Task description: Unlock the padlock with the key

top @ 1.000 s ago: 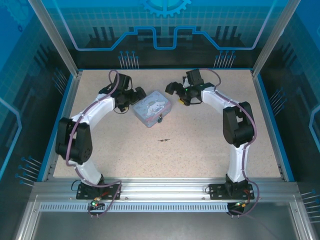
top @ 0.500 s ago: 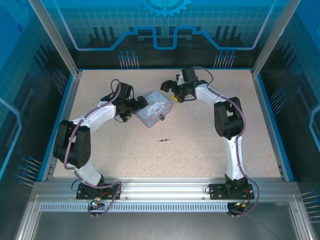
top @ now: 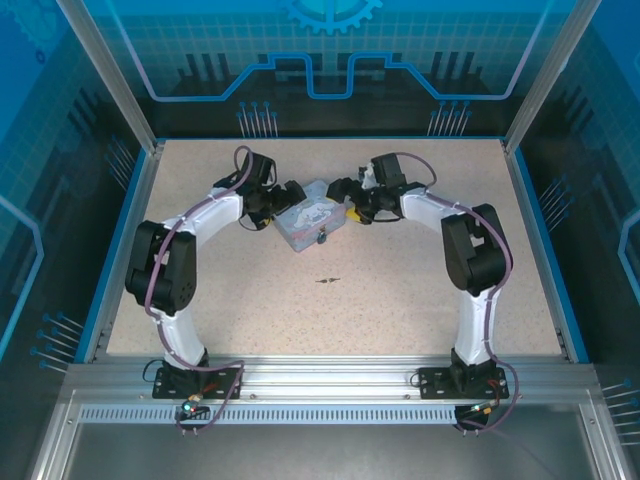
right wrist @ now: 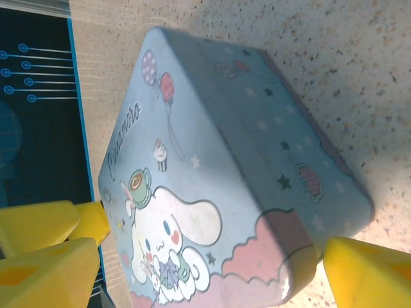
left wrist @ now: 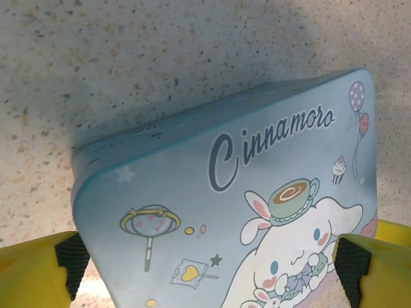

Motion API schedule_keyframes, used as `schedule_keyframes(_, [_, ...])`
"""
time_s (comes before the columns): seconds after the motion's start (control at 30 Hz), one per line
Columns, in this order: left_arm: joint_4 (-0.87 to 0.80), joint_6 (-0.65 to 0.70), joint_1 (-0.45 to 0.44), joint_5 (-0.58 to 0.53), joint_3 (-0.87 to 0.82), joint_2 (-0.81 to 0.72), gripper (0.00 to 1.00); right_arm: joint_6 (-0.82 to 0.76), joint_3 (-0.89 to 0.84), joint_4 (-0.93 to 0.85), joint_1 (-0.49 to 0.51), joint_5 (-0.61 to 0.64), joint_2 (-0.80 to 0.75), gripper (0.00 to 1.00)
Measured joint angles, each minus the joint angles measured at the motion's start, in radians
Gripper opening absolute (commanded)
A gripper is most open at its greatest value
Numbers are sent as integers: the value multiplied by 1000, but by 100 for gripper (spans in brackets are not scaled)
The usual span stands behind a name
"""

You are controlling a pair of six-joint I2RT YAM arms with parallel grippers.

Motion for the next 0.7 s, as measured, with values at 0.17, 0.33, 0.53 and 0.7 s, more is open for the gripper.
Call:
schedule_keyframes(0.17, [-3, 8, -3, 3, 4, 4, 99, 0, -6, 3, -9, 11, -14, 92])
schedule_keyframes(0.33, [-2, 23, -4, 3, -4, 4, 99, -1, 92, -41, -31, 34, 13, 92])
schedule_keyframes(0.53, [-2, 26, -6, 3, -8, 4, 99, -1, 227, -68, -27, 44, 92, 91])
schedule_keyframes(0.7, [-3, 26, -6, 16, -2, 5, 99, 0, 209, -73, -17, 29, 103, 91])
